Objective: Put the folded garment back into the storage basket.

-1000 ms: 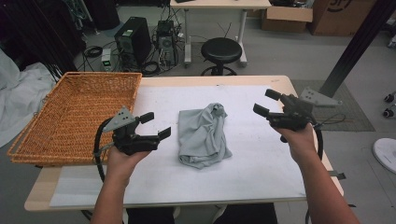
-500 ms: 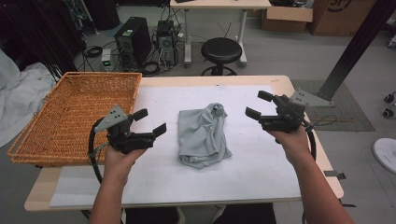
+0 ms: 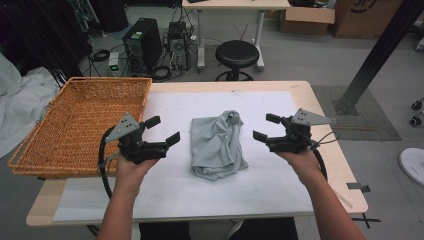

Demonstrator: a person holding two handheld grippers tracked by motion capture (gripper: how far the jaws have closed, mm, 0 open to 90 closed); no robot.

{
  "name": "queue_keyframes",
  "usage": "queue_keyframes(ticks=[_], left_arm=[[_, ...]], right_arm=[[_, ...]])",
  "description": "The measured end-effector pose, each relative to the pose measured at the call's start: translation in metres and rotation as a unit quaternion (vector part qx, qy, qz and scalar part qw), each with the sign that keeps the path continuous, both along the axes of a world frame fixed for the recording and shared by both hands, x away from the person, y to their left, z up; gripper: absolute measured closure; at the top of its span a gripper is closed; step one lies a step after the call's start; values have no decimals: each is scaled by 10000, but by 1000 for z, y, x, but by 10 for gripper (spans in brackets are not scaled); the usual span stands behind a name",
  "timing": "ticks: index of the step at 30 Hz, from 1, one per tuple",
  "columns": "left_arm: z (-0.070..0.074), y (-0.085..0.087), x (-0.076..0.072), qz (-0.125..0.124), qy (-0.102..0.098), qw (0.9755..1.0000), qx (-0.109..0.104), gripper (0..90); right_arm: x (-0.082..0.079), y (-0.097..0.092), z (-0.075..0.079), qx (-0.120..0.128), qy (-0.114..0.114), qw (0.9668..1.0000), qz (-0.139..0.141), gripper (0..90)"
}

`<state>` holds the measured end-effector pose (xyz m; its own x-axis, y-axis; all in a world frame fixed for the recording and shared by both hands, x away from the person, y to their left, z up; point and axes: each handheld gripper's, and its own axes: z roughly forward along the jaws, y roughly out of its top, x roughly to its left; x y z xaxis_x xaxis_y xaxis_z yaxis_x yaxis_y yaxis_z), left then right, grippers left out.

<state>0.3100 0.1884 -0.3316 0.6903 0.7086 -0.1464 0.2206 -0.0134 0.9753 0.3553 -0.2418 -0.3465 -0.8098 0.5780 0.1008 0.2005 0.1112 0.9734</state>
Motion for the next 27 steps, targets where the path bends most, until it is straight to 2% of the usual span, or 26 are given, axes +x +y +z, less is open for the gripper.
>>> queue_keyframes(ticks=[4, 7, 9, 13, 15, 17, 18, 21, 24, 27], left_arm=[[-2, -2, -1, 9, 2, 10000, 77, 70], [-6, -3, -5, -1, 8, 10000, 68, 71], [-7, -2, -7, -15, 5, 10000, 61, 70], [-7, 2, -12, 43, -77, 9999, 71, 69], [-8, 4, -14, 86, -80, 9999, 75, 69], [-9, 6, -14, 87, -54, 9999, 50, 69], [-10, 6, -13, 87, -44, 9999, 60, 69], [-11, 6, -13, 100, -19, 9999, 32, 69], [-13, 5, -13, 77, 7, 9999, 87, 69], [-14, 5, -12, 61, 38, 9999, 107, 69]], right_arm=[[2, 16, -24, -144, 507, 9982, 290, 162], [2, 36, -47, -428, 737, 9952, 489, 217], [1, 45, -58, -489, 806, 9940, 546, 256], [5, 56, -76, -465, 1098, 9914, 544, 277], [5, 59, -82, -552, 1126, 9908, 517, 277], [4, 60, -85, -626, 1063, 9913, 457, 299], [4, 60, -85, -587, 1069, 9911, 540, 335], [3, 63, -87, -686, 1034, 9897, 717, 386], [4, 67, -92, -803, 1147, 9864, 864, 453], [7, 69, -96, -1000, 1253, 9820, 1001, 584]])
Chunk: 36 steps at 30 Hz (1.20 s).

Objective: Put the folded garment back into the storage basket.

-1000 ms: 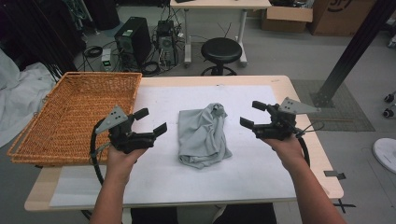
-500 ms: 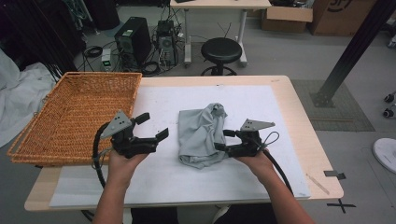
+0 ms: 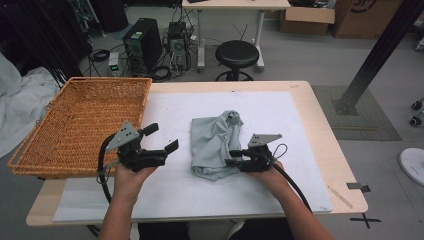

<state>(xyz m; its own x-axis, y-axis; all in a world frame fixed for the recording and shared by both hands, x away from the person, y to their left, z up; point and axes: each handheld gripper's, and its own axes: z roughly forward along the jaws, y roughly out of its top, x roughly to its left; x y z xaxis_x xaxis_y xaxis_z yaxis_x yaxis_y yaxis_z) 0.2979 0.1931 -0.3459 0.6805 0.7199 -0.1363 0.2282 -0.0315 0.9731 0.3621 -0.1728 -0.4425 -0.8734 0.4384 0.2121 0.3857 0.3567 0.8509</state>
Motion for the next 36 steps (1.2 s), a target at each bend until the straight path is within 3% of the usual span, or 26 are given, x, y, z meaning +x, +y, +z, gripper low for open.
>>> queue_keyframes(ticks=[2, 4, 9, 15, 23, 25, 30, 32, 36], left_arm=[[0, 0, 0, -22, 15, 10000, -4, 69], [0, 0, 0, -20, 22, 10000, 35, 69], [0, -1, 2, -27, 25, 10000, 5, 70], [0, -8, 4, -88, 22, 9999, 45, 70], [-2, -18, 5, -161, 55, 9998, 44, 70], [-2, -19, 6, -186, 61, 9998, 51, 70], [1, -16, 6, -136, 30, 9999, 18, 70], [3, -15, 6, -123, 13, 9999, 15, 70], [5, -12, 7, -120, 1, 9999, 37, 70]], right_arm=[[2, -1, -2, -36, 130, 9998, 158, 759], [4, -5, -2, -104, 139, 9996, 242, 845], [7, -16, 1, 52, 376, 9990, 231, 855], [-10, -42, 11, 227, 192, 9994, 168, 854], [-17, -60, -5, -182, 345, 9992, -39, 838], [-17, -61, -5, -222, 331, 9992, -65, 739], [-11, -67, 8, 239, 58, 9995, -181, 630], [-4, -65, 17, 515, -143, 9982, -270, 612], [16, -55, 29, 757, -411, 9952, -473, 595]])
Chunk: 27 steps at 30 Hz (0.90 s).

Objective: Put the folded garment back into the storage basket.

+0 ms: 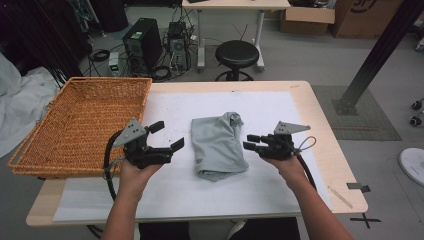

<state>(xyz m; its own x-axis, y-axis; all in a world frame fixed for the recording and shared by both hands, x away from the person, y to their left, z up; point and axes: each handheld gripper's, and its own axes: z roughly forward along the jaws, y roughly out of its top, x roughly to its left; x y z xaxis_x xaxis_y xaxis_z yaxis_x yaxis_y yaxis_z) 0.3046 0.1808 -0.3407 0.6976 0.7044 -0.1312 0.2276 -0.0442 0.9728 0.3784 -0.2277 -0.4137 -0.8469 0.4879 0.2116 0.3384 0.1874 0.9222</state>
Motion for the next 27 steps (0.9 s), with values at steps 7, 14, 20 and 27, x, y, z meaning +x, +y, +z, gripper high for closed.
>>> queue_keyframes(ticks=[7, 14, 20, 27], left_arm=[[0, 5, -1, 1, 18, 10000, -18, 70], [2, 10, -3, 52, 29, 10000, 73, 70], [2, 16, -4, 131, 49, 9999, 22, 70], [-2, 17, -3, 127, 79, 9999, -7, 71]], right_arm=[[59, 16, -5, 0, 115, 9985, -529, 525], [97, 35, -21, -169, 366, 9958, -820, 572], [106, 40, -26, -383, 517, 9923, -1057, 826], [110, 10, -35, -104, 1190, 9810, -1532, 828]])
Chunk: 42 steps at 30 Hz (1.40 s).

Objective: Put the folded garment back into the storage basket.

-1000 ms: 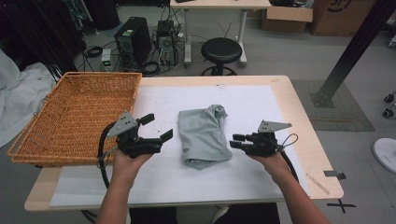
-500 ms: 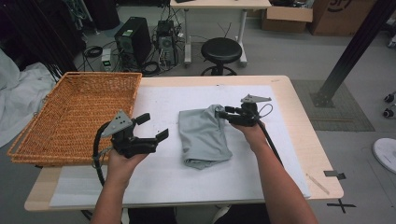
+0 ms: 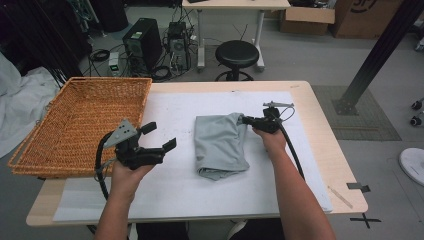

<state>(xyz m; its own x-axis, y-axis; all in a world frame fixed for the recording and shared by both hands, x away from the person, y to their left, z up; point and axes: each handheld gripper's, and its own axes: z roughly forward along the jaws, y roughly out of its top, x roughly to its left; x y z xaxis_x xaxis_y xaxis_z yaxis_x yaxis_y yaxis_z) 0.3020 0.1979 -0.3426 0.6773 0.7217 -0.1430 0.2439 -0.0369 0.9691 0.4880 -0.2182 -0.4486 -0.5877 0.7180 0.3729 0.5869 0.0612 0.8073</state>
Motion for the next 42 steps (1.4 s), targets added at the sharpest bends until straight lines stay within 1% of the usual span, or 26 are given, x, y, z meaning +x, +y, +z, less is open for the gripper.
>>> queue_keyframes(ticks=[1, 3, 4, 5, 6, 7, 9, 13, 16, 19, 23, 24, 27, 28, 30, 32, 34, 36, 38, 40, 42], left_arm=[[0, 0, 0, -2, 3, 10000, -3, 71], [-1, -2, 0, -23, 4, 10000, -9, 71], [-2, -3, 0, -42, 4, 10000, -4, 71], [-2, -4, 0, -47, 0, 10000, 1, 71], [-3, -4, 1, -63, 7, 10000, -33, 71], [-3, -5, 1, -60, 1, 10000, -48, 71], [-3, -5, 1, -67, -10, 10000, -62, 71], [-4, -8, 2, -113, -33, 9999, -75, 71], [-5, -11, 4, -128, -28, 9999, -74, 71], [-9, -15, 5, -145, 20, 9999, 10, 71], [-19, -23, 8, -236, 132, 9995, 145, 78], [-22, -25, 9, -255, 166, 9995, 131, 78], [-33, -30, 10, -260, 266, 9991, 194, 79], [-37, -31, 10, -263, 304, 9990, 216, 80], [-46, -35, 9, -277, 427, 9983, 276, 80], [-53, -37, 9, -299, 495, 9979, 304, 96], [-61, -41, 8, -365, 622, 9969, 317, 156], [-68, -47, 8, -413, 701, 9957, 447, 160], [-73, -52, 8, -486, 761, 9945, 540, 159], [-76, -58, 9, -589, 820, 9931, 596, 160], [-79, -64, 10, -672, 848, 9915, 725, 163]], right_arm=[[0, -2, -3, -79, 79, 9999, -34, 823], [-2, -3, -3, -75, 59, 9999, -68, 792], [-3, -2, -2, -75, -14, 10000, -34, 768], [-5, -2, 1, -122, -120, 9999, -19, 715], [-7, -2, 4, -82, -202, 9998, -11, 670], [-9, -2, 10, -49, -306, 9995, -11, 599], [-12, -3, 18, 43, -426, 9991, 73, 589], [-25, -3, 34, 55, -793, 9964, 306, 572], [-36, -1, 41, 97, -942, 9946, 433, 537], [-48, 0, 43, 224, -1006, 9930, 572, 503], [-64, 2, 43, 99, -1047, 9914, 780, 499], [-67, 2, 43, 57, -1061, 9910, 810, 500], [-74, 1, 42, 60, -1040, 9909, 855, 500], [-77, -1, 42, 60, -1064, 9905, 866, 501], [-80, -4, 44, 63, -1114, 9900, 861, 502], [-82, -8, 46, 103, -1140, 9900, 819, 502], [-84, -12, 48, 116, -1189, 9896, 795, 500], [-86, -15, 50, 135, -1231, 9892, 786, 495], [-87, -17, 52, 181, -1285, 9885, 773, 474], [-88, -20, 55, 253, -1326, 9878, 776, 427], [-90, -22, 59, 364, -1369, 9869, 773, 401]])
